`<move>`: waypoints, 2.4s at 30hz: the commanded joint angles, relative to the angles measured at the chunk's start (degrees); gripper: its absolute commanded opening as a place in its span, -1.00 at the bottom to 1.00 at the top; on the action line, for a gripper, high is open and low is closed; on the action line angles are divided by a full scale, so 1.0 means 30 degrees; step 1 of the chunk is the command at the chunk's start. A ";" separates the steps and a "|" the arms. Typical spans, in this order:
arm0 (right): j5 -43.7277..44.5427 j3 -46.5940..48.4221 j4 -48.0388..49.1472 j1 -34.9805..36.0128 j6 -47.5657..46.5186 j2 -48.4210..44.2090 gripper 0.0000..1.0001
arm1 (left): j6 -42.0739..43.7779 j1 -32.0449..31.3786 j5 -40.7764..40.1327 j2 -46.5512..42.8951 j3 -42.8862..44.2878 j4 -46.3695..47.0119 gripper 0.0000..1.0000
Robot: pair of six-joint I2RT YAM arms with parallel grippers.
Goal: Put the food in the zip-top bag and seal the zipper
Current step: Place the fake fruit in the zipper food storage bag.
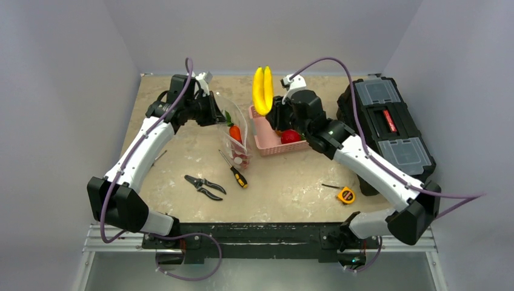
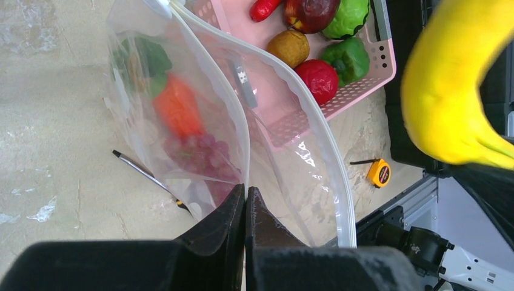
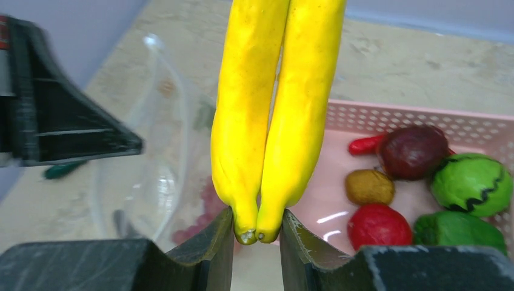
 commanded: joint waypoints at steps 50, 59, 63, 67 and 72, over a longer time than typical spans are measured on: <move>-0.6679 0.6207 -0.6567 0.1058 -0.0538 0.2636 -1.00 | -0.0099 0.0136 -0.0312 -0.0638 -0.0056 0.0587 -1.00; -1.5732 0.4808 -0.3676 0.0023 0.2266 0.1390 -1.00 | 0.0159 0.0136 -0.2009 -0.3106 -0.1590 0.2558 -1.00; -2.1313 0.2778 -0.0956 -0.1951 0.5115 0.1460 -1.00 | 0.0415 0.0136 -0.2127 -0.3732 -0.2080 0.3354 -1.00; -2.3636 0.0901 0.0962 -0.2982 0.7318 0.1377 -1.00 | 0.0521 0.0140 -0.2024 -0.3783 -0.2301 0.3700 -1.00; -2.5471 -0.0457 0.2021 -0.3744 0.9033 0.1552 -1.00 | 0.0503 0.0108 -0.1385 -0.3727 -0.2447 0.4111 -1.00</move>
